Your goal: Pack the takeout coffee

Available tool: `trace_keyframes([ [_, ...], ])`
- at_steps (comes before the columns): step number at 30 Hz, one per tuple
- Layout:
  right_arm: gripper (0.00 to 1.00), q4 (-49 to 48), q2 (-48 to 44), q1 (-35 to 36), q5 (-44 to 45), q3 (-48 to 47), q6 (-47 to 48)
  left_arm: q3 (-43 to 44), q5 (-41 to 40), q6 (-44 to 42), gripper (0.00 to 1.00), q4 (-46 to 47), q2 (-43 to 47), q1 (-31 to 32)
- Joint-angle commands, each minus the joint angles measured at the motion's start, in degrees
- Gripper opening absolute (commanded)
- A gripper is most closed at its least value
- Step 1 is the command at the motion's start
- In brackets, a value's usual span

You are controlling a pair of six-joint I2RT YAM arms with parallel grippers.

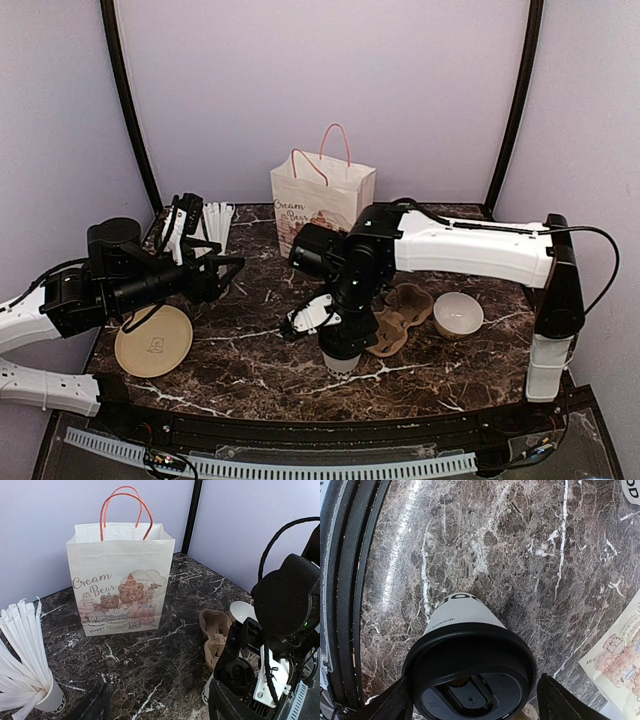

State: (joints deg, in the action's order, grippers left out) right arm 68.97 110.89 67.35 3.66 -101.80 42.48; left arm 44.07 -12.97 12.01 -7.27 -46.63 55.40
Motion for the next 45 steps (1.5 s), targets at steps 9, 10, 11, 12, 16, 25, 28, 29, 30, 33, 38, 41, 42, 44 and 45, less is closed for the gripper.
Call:
trace_keyframes([
  [9, 0.99, 1.9, -8.3, -2.1, -6.0, 2.7, 0.0, 0.7, 2.8, 9.1, 0.71, -3.5, -5.7, -0.2],
  [10, 0.98, 2.0, -9.3, -2.6, -7.0, 3.2, -0.1, 1.3, 4.9, 10.5, 0.71, -3.5, -7.5, -0.2],
  [11, 0.99, 2.2, -10.2, -3.3, -8.1, 3.8, -0.2, 1.5, 6.0, 11.2, 0.69, -3.4, -8.6, -0.2],
  [12, 0.98, 2.1, -11.1, -4.7, -9.5, 4.3, -0.5, 1.8, 8.3, 12.6, 0.68, -3.0, -10.6, -0.2],
  [16, 0.87, -2.2, -14.3, -12.7, -20.8, 6.2, -4.7, 2.1, 15.9, 17.1, 0.63, -0.9, -16.6, -0.2],
  [25, 0.52, -21.4, -19.4, -28.6, -48.4, 26.6, -24.2, 2.4, 26.5, 27.6, 0.6, 4.5, -25.6, -0.3],
  [28, 0.47, -26.2, -18.2, -31.9, -52.9, 30.0, -29.4, 2.6, 29.5, 29.6, 0.57, 6.2, -28.3, -0.4],
  [29, 0.47, -26.9, -17.4, -32.6, -54.0, 30.3, -30.2, 2.8, 29.9, 30.4, 0.56, 6.7, -29.3, -0.4],
  [30, 0.47, -27.0, -16.5, -33.3, -55.0, 30.3, -30.4, 2.7, 31.0, 30.8, 0.55, 6.9, -29.7, -0.4],
  [33, 0.46, -26.8, -13.9, -33.6, -56.8, 29.8, -30.6, 1.5, 35.0, 33.9, 0.53, 11.6, -31.1, -0.9],
  [38, 0.42, -27.7, -10.8, -33.6, -59.4, 29.5, -32.1, -0.1, 38.0, 36.6, 0.5, 15.1, -32.5, -1.0],
  [41, 0.4, -26.8, -9.4, -33.6, -59.8, 28.8, -31.5, 0.3, 39.4, 36.7, 0.48, 15.9, -34.0, -1.0],
  [42, 0.39, -26.4, -9.1, -33.6, -60.4, 28.8, -31.1, 0.8, 39.6, 36.6, 0.46, 15.7, -34.4, -1.0],
  [44, 0.38, -25.7, -8.5, -33.4, -61.5, 28.9, -30.4, 1.3, 40.2, 36.4, 0.45, 15.4, -35.6, -1.0],
  [45, 0.38, -25.4, -8.3, -33.3, -61.8, 28.9, -30.1, 1.5, 40.4, 36.3, 0.44, 15.3, -36.1, -1.0],
])
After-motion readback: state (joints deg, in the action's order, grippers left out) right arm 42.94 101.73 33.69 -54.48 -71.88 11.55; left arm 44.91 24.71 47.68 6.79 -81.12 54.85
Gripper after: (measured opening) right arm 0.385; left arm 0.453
